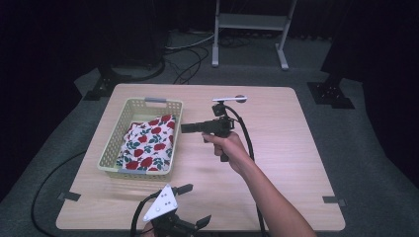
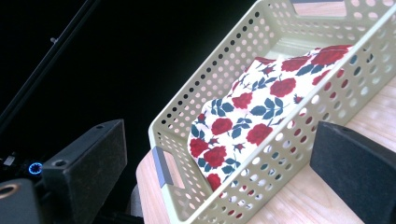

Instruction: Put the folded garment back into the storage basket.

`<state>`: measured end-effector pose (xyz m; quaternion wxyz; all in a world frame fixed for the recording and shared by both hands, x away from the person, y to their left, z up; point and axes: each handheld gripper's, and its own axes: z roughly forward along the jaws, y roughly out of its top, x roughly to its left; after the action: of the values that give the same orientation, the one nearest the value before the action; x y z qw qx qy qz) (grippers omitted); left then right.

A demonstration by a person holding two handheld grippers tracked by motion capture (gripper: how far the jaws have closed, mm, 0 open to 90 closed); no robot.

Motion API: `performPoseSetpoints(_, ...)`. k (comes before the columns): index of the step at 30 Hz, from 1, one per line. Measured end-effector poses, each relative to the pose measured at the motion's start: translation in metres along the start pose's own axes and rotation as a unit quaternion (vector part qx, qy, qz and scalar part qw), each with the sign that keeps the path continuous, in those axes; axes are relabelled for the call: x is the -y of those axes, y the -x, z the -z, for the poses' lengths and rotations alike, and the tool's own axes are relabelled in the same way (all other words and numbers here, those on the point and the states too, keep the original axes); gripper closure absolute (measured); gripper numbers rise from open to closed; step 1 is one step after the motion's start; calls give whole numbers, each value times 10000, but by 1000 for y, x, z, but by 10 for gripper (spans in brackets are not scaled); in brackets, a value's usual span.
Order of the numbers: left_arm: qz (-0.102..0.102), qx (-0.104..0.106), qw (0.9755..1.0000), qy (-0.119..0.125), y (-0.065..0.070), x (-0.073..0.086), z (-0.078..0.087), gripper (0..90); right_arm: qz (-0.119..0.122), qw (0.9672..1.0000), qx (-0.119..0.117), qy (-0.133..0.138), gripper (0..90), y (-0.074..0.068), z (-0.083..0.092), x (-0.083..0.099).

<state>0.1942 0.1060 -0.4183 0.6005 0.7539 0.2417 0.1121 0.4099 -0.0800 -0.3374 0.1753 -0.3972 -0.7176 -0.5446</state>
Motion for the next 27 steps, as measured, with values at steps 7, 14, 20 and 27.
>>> performPoseSetpoints(7,4,7,10000,-15,0,0,0,0,-15,10000,66,17,30,3,8,2)
performPoseSetpoints(14,6,3,10000,-18,-1,0,0,0,-8,9999,101,48,30,4,15,3)
performPoseSetpoints(20,10,2,10000,-19,-1,0,0,0,11,9998,165,58,30,7,22,7)
performPoseSetpoints(27,14,2,10000,-22,-1,0,-1,0,-15,9997,223,47,30,12,27,12)
